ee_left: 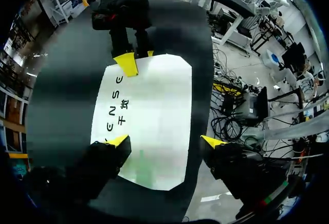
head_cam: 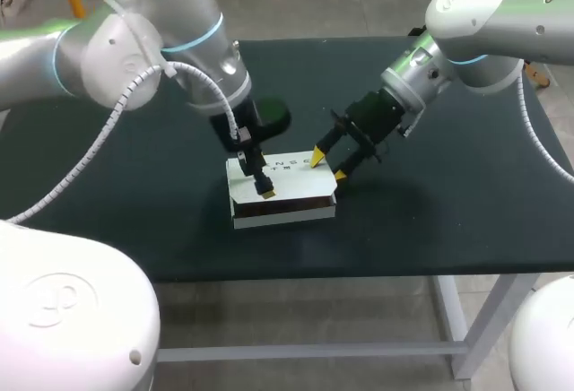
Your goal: Assemble the packaging by folding the flat box into shape, placing the metal phone stand inside, and closing the box properly
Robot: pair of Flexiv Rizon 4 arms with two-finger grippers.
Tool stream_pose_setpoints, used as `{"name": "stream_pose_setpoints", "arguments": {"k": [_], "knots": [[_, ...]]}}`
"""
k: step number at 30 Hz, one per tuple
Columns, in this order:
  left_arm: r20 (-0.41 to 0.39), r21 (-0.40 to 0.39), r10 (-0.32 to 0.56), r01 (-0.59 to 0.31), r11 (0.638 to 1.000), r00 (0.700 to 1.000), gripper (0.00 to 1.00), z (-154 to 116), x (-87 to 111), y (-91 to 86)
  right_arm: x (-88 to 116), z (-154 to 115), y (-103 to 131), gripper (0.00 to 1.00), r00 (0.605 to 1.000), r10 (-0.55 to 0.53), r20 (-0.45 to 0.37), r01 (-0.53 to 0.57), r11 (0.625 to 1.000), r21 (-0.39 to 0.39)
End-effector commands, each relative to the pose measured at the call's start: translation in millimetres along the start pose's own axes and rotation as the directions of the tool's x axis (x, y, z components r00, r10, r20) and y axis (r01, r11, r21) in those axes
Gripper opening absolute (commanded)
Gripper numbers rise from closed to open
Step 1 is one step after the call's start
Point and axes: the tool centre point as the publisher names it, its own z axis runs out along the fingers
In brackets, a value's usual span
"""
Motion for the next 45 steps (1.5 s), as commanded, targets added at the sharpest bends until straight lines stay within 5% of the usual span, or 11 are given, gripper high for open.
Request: {"name": "stream_pose_setpoints", "arguments": {"k": [1,32,45], "knots": [[0.01,-0.138,-0.007,0.009,0.99,1.0,0.88,7.8,-0.5,-3.9,-0.6,1.5,-0.1,0.48,1.0,0.0,0.002,0.0,1.0,0.0],[0.063,-0.2,-0.023,0.036,0.979,0.998,0.76,22.7,-21.4,3.2,-0.6,1.5,-0.1,0.47,1.0,0.0,0.002,0.0,1.0,0.0],[0.212,-0.181,0.005,0.034,0.983,0.977,0.69,29.2,-19.9,3.9,-0.6,1.5,-0.1,0.46,1.0,0.0,0.002,0.0,1.0,0.0]]}}
